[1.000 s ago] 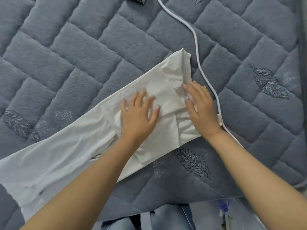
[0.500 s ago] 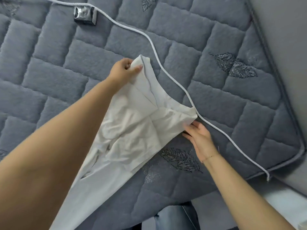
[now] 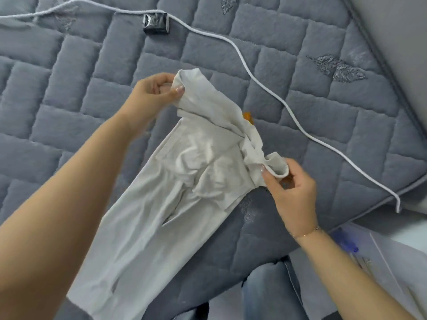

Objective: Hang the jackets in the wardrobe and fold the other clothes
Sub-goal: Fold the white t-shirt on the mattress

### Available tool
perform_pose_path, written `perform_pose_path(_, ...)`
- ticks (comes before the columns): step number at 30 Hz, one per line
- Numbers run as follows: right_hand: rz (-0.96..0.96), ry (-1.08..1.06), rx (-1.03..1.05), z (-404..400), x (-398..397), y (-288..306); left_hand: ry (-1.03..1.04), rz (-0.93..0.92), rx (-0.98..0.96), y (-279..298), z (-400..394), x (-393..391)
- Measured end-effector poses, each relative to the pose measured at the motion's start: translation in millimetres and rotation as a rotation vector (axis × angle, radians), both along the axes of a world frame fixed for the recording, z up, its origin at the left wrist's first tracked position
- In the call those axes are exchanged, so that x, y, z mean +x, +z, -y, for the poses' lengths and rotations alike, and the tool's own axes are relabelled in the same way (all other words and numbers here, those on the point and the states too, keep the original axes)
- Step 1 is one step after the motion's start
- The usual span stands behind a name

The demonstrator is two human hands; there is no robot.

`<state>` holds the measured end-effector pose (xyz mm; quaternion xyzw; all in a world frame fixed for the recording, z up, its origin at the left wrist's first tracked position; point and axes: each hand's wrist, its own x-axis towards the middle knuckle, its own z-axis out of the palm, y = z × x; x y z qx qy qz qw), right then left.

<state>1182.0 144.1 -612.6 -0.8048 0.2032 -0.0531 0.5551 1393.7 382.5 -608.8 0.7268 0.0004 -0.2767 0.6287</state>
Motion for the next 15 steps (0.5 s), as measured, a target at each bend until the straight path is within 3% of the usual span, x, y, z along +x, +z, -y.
perform_pose_path(3, 0.099, 0.134, -0.131, -57.6, -44.4, 24.5, -0.047, 0.022, -0.026, 21.8, -70.3, -43.0)
perform_pose_path(7, 0.067, 0.311, -0.18, -143.8, -112.7, 31.2, -0.057, 0.012, 0.021, 29.8, -174.9, -118.5)
perform_pose_path(15, -0.045, 0.729, -0.219, -290.5, -218.0, -11.7, -0.181, -0.053, 0.343, -12.7, -351.9, -259.3)
